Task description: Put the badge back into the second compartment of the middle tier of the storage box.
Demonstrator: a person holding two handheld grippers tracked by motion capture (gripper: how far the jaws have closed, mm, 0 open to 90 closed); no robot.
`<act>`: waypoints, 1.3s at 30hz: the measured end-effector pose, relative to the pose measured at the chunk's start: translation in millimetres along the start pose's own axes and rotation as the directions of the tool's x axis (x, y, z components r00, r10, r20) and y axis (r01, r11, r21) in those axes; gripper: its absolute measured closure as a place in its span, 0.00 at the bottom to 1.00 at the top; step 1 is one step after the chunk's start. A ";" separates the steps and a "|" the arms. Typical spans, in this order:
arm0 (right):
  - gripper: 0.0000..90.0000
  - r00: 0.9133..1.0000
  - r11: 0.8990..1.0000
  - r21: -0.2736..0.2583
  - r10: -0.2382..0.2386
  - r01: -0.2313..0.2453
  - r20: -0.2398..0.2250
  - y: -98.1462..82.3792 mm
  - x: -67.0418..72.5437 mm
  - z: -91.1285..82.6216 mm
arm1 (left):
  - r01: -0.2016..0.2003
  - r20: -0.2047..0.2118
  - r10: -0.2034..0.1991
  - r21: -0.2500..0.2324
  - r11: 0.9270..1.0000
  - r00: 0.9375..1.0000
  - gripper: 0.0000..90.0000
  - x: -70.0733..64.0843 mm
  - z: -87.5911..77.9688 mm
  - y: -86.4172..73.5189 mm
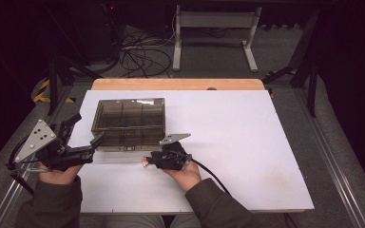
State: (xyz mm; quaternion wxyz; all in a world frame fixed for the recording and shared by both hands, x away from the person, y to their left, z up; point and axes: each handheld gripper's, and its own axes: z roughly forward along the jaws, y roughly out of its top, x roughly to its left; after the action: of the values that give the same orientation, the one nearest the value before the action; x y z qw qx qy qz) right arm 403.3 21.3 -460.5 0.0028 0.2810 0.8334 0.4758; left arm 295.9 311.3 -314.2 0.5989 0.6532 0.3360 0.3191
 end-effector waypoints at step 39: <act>0.89 0.999 0.996 0.072 -0.043 0.044 -0.007 2.2 4.6 10.5 | -0.010 0.010 0.009 0.010 1.000 1.000 0.04 -1.9 1.3 -0.2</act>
State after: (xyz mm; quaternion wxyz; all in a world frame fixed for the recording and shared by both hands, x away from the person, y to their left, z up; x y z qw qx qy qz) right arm 403.3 32.7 -463.4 0.0007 0.2615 0.8560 0.4459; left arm 295.9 309.0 -314.5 0.5958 0.6592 0.3316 0.3172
